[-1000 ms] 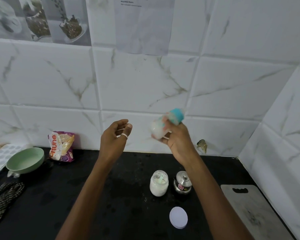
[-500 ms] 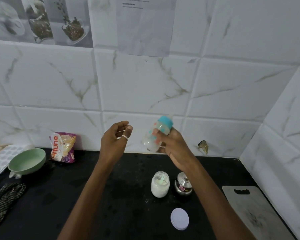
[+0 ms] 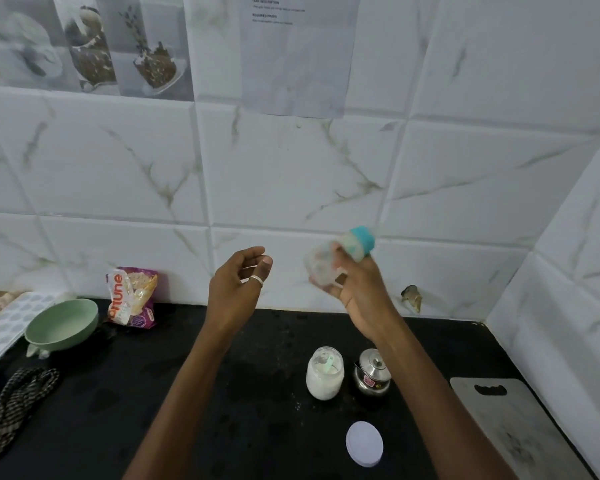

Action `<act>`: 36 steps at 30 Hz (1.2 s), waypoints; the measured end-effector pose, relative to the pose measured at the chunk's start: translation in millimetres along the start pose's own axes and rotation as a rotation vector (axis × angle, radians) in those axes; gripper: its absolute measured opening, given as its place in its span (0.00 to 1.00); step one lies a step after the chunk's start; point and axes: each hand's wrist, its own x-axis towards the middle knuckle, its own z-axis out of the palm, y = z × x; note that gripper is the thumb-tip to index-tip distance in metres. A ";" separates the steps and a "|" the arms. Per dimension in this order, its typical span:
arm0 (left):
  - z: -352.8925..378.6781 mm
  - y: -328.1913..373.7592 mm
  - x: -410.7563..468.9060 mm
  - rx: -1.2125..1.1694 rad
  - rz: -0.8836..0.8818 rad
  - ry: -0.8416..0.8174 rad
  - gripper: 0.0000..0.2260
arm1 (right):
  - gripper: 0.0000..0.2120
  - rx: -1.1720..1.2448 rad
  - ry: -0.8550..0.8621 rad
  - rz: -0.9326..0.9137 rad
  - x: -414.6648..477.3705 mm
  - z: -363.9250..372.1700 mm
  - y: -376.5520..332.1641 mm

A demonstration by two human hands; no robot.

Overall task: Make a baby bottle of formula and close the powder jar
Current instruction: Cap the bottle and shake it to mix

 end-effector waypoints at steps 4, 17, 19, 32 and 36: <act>0.3 0.0 -0.8 -0.002 -0.008 -0.004 0.12 | 0.27 -0.007 -0.034 0.004 1.5 -4.7 0.4; -1.2 -4.1 0.6 -0.014 -0.003 -0.002 0.08 | 0.28 0.169 0.084 -0.056 4.3 -4.7 -0.1; -0.1 -3.1 1.9 -0.010 0.001 0.002 0.09 | 0.27 -0.070 -0.056 0.040 -2.4 -3.0 6.5; 1.8 -3.1 6.5 -0.037 -0.014 0.000 0.08 | 0.25 0.162 0.040 -0.047 5.7 -13.2 -6.9; 1.7 -2.4 7.7 -0.020 -0.007 -0.003 0.08 | 0.23 -0.082 -0.092 0.008 0.8 -14.0 4.7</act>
